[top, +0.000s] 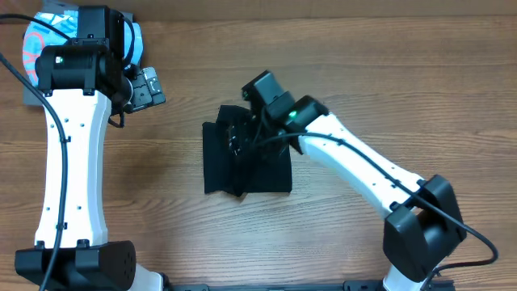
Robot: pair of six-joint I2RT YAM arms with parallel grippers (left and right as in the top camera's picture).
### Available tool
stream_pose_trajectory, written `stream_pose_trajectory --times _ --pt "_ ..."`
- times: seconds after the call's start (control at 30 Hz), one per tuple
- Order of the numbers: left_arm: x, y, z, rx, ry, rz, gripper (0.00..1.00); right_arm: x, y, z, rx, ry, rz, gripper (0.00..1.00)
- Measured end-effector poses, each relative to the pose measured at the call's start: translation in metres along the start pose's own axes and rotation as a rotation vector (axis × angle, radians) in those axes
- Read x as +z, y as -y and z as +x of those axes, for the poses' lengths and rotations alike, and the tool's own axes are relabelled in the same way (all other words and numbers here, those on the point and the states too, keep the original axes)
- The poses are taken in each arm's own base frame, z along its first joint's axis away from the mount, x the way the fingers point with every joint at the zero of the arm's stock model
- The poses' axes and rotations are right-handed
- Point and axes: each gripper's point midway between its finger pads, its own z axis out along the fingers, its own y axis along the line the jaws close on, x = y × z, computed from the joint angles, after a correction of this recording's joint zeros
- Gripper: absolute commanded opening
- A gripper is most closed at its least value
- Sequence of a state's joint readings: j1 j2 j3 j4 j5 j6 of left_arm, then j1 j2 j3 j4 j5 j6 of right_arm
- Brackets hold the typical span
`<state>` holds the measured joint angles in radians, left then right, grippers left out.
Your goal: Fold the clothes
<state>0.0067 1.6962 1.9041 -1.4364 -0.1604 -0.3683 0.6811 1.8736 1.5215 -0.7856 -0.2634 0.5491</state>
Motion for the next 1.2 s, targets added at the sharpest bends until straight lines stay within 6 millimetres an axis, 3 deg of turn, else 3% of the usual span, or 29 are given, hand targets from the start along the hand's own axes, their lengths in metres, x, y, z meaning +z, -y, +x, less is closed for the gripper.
stream_pose_trajectory --times 0.4,0.77,0.87,0.93,1.2 --pt "0.000 0.000 0.000 0.000 -0.002 0.000 1.00 0.061 0.028 0.022 0.030 -0.119 0.052 0.66" --pt "0.000 0.000 0.000 0.000 -0.002 0.000 1.00 0.066 0.021 0.021 0.018 -0.115 0.018 0.41" --pt "0.000 0.000 0.000 0.000 -0.001 -0.001 1.00 0.069 0.016 0.021 0.003 -0.108 0.008 0.22" --pt "0.000 0.000 0.000 0.000 -0.001 0.000 1.00 0.073 0.014 0.024 0.002 -0.114 0.005 0.04" --pt "0.000 0.000 0.000 0.000 -0.001 0.002 1.00 0.086 -0.001 0.026 0.001 -0.100 -0.026 0.04"
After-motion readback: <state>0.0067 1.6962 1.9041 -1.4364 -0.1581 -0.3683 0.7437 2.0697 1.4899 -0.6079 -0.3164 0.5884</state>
